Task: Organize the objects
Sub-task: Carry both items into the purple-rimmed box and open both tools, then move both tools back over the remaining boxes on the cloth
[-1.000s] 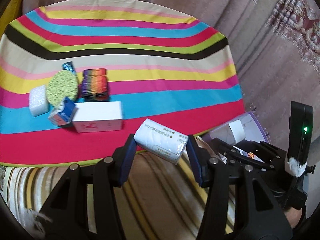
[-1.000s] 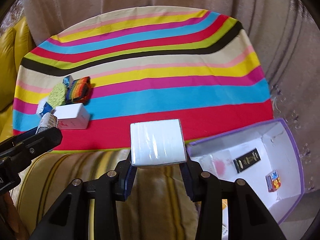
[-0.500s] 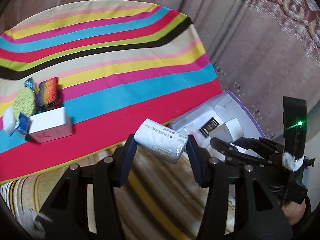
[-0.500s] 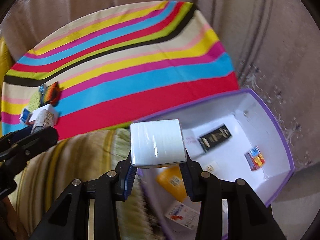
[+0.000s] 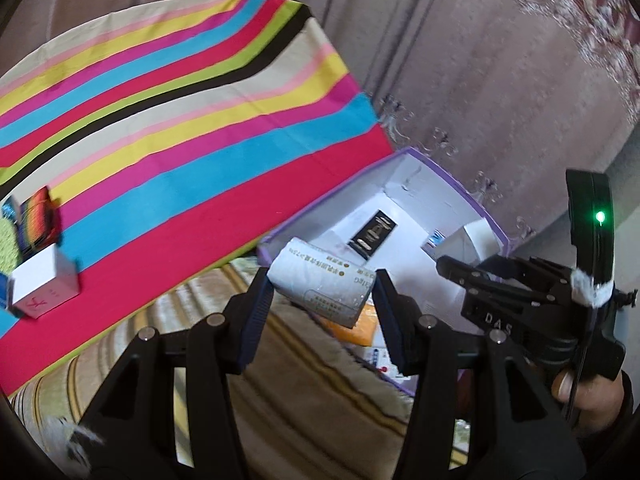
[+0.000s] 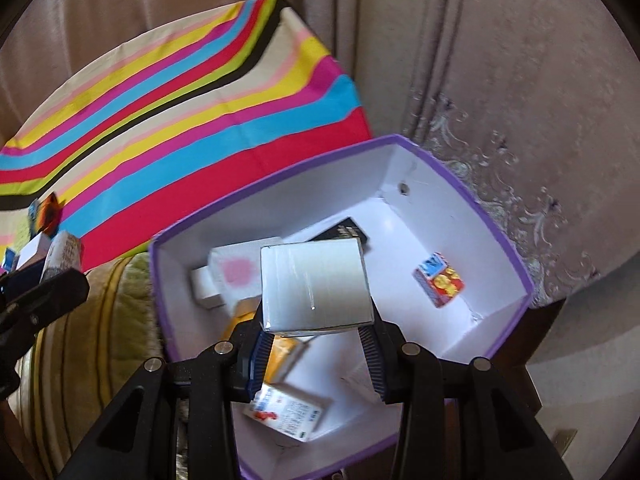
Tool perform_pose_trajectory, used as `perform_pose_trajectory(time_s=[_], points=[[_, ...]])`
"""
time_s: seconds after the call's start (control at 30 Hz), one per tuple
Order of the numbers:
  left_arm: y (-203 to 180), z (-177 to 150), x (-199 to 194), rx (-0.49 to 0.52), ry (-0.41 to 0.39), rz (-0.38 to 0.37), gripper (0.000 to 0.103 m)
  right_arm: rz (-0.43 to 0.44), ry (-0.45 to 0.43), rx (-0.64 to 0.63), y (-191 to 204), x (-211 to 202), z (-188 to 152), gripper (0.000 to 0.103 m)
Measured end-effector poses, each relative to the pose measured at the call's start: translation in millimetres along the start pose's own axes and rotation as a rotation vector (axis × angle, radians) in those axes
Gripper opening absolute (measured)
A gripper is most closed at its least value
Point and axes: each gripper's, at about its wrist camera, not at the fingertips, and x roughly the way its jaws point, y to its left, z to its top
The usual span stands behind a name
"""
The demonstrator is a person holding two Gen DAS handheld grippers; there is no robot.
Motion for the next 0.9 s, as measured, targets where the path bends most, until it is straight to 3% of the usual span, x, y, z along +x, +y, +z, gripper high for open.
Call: perform_pose_trajectory(time_s=[0.2,0.33,0.47,0.53,0.6,0.7,0.9], points=[[-17,2,14,0.029,0.051,-0.064,0.062,-0.033,-0.005,0.058,-18,-4,1,0.045],[-20,3,10,0.038,0.036,-0.078,0.076,-0.050,-0.008,0.072,-24,-4,3,0.056],[-24,8,-5,0.072,-0.047,0.028,0.084,-0.053,-0.045,0.068,-22,-10,6,0.071],[-23,9,-11,0.065,-0.076,0.070,0.086,-0.059,-0.057,0.057,-19,-12,8,0.084],[-17,9,-15,0.029,-0.103,0.089,0.087,-0.077,-0.069,0.040,-13,-15,10,0.084],[-10,9,-19,0.033,-0.105,0.054,0.087,-0.060,-0.082,0.029,-7,-18,14,0.084],[11,8,-41,0.007,-0.175,0.118,0.087,-0.095,-0.152,-0.036,16,-30,15,0.084]])
